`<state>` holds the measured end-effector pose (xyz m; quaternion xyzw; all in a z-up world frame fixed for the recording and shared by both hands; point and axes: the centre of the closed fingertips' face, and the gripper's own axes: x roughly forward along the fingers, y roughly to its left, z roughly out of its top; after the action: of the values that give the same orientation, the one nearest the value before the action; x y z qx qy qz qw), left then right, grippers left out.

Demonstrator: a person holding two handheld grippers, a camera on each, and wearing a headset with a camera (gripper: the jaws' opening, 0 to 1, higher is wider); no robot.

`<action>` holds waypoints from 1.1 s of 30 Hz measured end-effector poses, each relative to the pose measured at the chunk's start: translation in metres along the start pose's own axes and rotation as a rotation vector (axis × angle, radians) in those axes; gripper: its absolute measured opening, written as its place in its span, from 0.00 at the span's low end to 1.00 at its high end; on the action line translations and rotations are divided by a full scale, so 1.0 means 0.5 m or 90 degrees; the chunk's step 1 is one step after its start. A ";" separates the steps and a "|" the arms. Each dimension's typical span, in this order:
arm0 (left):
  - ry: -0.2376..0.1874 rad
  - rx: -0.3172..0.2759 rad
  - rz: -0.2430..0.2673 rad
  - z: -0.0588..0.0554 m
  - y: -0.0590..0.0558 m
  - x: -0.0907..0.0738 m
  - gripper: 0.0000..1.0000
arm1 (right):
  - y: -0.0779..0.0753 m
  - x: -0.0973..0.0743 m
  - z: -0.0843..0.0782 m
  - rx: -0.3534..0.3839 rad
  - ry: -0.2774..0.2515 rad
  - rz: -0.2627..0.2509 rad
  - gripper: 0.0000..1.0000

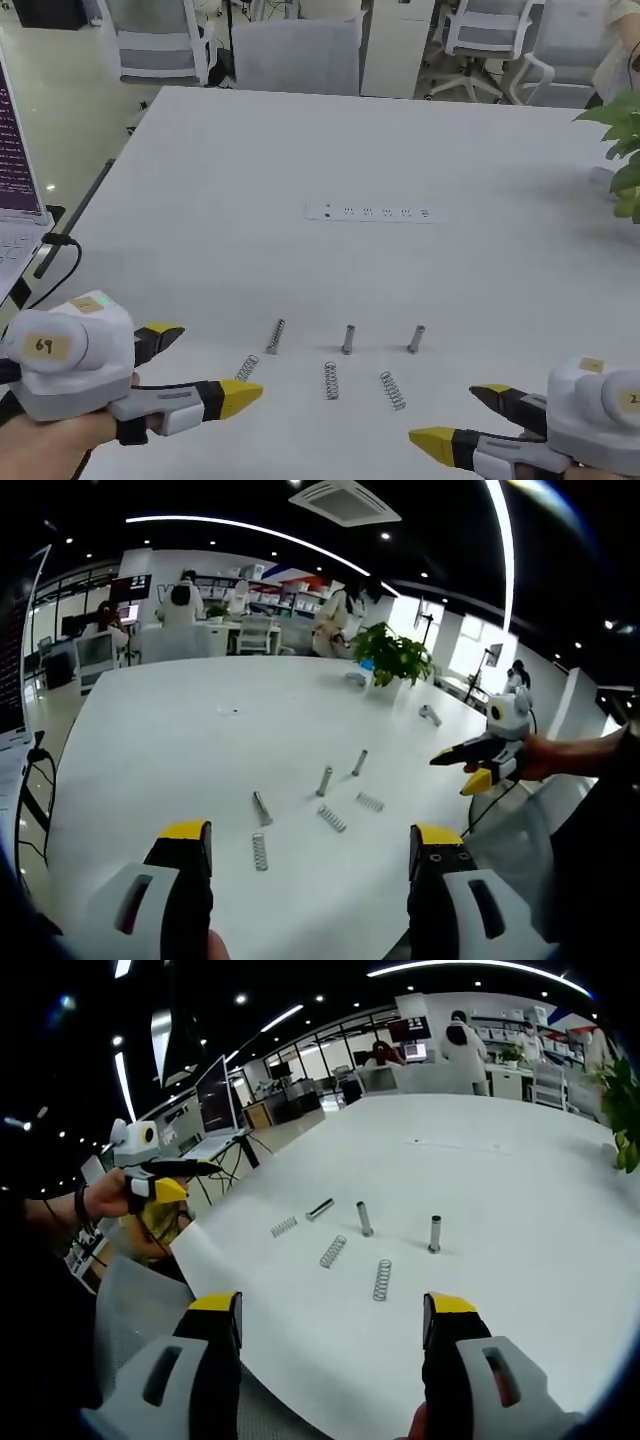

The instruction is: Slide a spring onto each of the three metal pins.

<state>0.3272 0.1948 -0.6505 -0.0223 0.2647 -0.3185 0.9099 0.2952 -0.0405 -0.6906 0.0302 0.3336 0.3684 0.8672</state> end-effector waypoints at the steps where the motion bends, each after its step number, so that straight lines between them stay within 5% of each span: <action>1: 0.000 0.001 -0.001 0.003 0.002 0.004 0.78 | -0.001 0.000 0.001 0.001 -0.001 -0.001 0.73; 33: -0.017 -0.016 -0.008 0.072 0.062 0.089 0.73 | -0.008 0.012 0.009 0.004 0.000 0.000 0.72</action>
<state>0.3922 0.1887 -0.6468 -0.0396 0.2563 -0.3205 0.9111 0.3031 -0.0385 -0.6915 0.0326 0.3349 0.3676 0.8670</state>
